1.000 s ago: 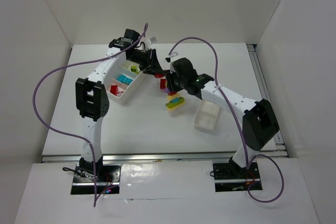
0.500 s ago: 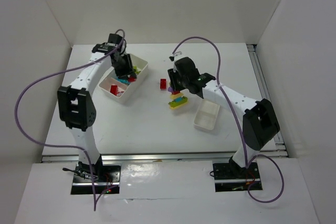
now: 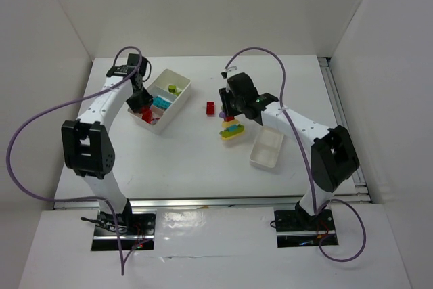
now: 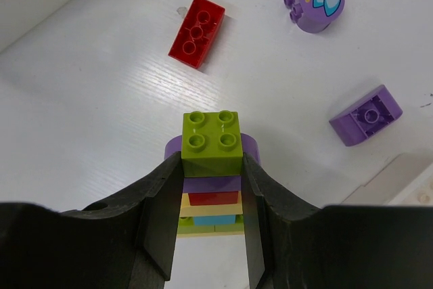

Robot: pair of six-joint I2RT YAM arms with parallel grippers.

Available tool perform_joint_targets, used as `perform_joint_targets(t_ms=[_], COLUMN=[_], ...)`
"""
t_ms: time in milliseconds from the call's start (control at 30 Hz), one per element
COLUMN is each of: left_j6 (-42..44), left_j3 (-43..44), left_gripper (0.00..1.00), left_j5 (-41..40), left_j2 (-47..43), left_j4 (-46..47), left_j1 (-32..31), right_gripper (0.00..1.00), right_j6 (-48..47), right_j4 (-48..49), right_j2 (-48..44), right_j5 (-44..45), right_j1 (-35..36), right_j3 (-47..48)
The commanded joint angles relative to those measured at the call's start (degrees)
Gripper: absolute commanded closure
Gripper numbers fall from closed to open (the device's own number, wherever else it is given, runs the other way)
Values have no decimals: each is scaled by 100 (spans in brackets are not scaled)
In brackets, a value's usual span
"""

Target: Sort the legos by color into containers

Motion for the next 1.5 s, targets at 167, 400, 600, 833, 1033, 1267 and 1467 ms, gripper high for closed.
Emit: perform_joint_targets(t_ms=[167, 400, 600, 833, 1033, 1267, 1467], left_j6=[-282, -124, -18, 421, 773, 1116, 915], left_j3=[197, -22, -137, 651, 2012, 3227, 3668], left_gripper=[91, 51, 26, 5, 16, 18, 7], left_j5=[-254, -202, -201, -350, -562, 185, 222], left_j2=[627, 681, 558, 382, 977, 2156, 3079], left_j4=[144, 144, 144, -5, -286, -286, -207], left_j1=[132, 132, 132, -647, -1915, -2566, -2567], right_gripper=[76, 69, 58, 22, 8, 12, 13], right_j6=[84, 84, 84, 251, 470, 1023, 1367], right_j4=[-70, -325, -483, -536, -431, -316, -202], right_j2=[64, 301, 495, 706, 364, -497, -1218], right_j5=[93, -13, -153, -145, 285, 1296, 1534], right_j1=[-71, -71, -71, -71, -71, -386, -835], right_j3=[246, 369, 423, 545, 546, 133, -412])
